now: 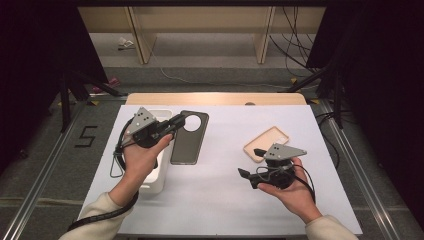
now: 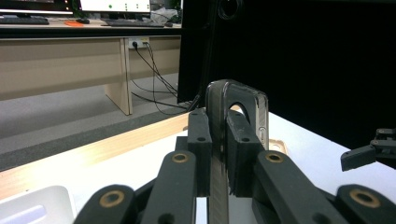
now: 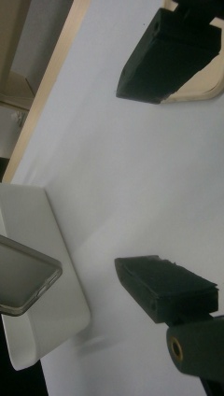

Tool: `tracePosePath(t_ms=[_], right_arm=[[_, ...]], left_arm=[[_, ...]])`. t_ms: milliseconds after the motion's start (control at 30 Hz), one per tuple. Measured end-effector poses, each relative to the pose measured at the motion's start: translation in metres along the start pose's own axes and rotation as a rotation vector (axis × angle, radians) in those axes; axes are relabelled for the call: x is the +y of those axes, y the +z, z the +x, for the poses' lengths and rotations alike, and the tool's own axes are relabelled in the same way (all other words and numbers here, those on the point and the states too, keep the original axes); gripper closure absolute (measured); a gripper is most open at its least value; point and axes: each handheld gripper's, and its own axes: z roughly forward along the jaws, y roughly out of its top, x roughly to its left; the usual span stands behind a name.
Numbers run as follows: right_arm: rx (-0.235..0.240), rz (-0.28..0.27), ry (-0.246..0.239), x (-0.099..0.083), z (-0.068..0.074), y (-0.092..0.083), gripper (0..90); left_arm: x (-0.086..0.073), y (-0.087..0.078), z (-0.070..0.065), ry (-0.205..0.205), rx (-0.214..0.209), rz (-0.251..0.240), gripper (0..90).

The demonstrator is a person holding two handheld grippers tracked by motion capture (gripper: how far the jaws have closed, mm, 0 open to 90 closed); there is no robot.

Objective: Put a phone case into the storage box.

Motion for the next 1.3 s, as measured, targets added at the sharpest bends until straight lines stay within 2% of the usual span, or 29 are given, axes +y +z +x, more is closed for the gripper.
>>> tracePosePath(t_ms=[500, 1300], right_arm=[[-0.028, -0.017, 0.027, -0.006, -0.007, -0.014, 16.1], [-0.057, -0.028, 0.058, -0.012, -0.013, -0.025, 16.1]], left_arm=[[0.007, -0.008, 0.013, -0.014, 0.035, -0.028, 81.5], [0.024, -0.029, 0.045, -0.044, 0.116, -0.087, 81.5]])
